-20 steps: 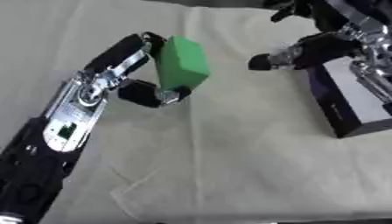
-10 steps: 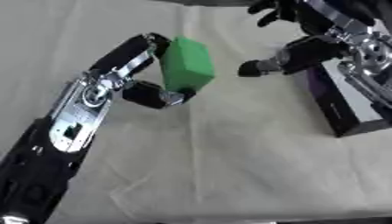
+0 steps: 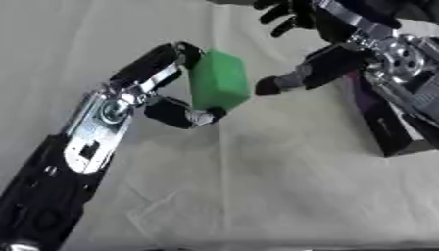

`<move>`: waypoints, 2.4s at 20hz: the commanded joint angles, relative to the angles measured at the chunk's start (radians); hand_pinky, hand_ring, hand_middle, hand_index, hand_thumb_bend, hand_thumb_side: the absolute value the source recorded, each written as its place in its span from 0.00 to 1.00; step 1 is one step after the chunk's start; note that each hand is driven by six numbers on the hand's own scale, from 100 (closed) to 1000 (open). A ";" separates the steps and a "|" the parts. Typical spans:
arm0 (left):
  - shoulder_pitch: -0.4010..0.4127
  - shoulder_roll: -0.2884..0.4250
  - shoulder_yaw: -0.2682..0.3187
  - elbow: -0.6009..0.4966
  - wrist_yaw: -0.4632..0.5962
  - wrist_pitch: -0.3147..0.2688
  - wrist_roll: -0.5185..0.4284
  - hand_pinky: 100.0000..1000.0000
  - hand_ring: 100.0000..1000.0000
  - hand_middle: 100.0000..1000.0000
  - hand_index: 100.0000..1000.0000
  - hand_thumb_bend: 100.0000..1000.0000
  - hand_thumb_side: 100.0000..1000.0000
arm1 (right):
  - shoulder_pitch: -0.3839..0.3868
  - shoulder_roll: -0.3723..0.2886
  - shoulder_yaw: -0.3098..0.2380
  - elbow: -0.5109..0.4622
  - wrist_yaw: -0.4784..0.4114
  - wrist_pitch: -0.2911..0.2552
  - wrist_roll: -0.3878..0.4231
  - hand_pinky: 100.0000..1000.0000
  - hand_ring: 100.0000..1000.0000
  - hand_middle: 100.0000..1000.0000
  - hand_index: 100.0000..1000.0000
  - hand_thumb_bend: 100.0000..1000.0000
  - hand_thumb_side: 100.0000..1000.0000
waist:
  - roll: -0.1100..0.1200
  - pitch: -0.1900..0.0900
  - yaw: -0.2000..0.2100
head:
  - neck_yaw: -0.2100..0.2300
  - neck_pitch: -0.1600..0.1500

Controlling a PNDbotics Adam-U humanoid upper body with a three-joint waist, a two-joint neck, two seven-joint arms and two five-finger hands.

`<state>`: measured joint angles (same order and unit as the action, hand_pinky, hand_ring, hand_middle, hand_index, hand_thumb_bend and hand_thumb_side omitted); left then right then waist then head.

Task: Pick up the objects with one hand, pass them to the other hand, and then place them into the box on the other side of the table.

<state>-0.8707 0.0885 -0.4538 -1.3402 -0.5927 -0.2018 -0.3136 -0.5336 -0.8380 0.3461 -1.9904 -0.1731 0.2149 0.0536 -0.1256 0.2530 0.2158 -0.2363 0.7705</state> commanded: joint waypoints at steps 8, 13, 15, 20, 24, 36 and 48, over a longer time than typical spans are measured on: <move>-0.029 -0.026 -0.012 -0.009 0.008 -0.033 0.005 0.69 0.50 0.46 0.37 0.00 0.29 | -0.020 -0.001 0.000 -0.010 0.002 0.031 0.020 0.70 0.81 0.82 0.80 0.79 0.12 | -0.016 0.007 0.025 | -0.033 -0.023; -0.034 -0.034 -0.006 -0.013 0.014 -0.023 0.011 0.69 0.49 0.46 0.37 0.00 0.31 | -0.019 0.011 0.008 -0.010 0.005 0.060 0.012 0.69 0.80 0.81 0.79 0.80 0.13 | -0.016 0.007 0.028 | -0.039 -0.018; -0.035 -0.037 -0.005 -0.013 0.017 -0.019 0.012 0.69 0.49 0.46 0.37 0.00 0.32 | -0.019 0.014 0.011 -0.010 0.007 0.069 0.006 0.68 0.80 0.81 0.79 0.80 0.14 | -0.016 0.008 0.028 | -0.044 -0.017; -0.039 -0.043 -0.003 -0.016 0.026 -0.008 0.014 0.68 0.49 0.45 0.36 0.00 0.33 | -0.019 0.022 0.021 -0.010 0.015 0.078 0.005 0.68 0.80 0.80 0.79 0.81 0.14 | -0.017 0.010 0.030 | -0.049 -0.014; -0.040 -0.046 -0.004 -0.018 0.032 0.000 0.011 0.68 0.49 0.45 0.36 0.00 0.33 | -0.018 0.026 0.027 -0.010 0.022 0.080 0.008 0.68 0.79 0.80 0.79 0.81 0.14 | -0.017 0.010 0.031 | -0.051 -0.012; -0.043 -0.060 -0.012 -0.023 0.046 0.009 0.000 0.68 0.48 0.45 0.36 0.00 0.35 | -0.010 0.046 0.046 -0.010 0.030 0.084 0.017 0.67 0.77 0.72 0.72 0.77 0.11 | -0.023 0.019 0.036 | -0.058 -0.010; -0.041 -0.066 -0.020 -0.026 0.049 0.001 -0.002 0.68 0.48 0.45 0.36 0.00 0.35 | -0.004 0.054 0.052 -0.010 0.007 0.074 0.041 0.63 0.64 0.49 0.57 0.65 0.00 | -0.023 0.024 0.036 | -0.067 -0.008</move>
<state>-0.8900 0.0328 -0.4750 -1.3432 -0.5476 -0.1986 -0.3163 -0.5283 -0.7701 0.4065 -1.9902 -0.1656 0.2914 0.0878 -0.1401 0.2780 0.2535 -0.3004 0.7635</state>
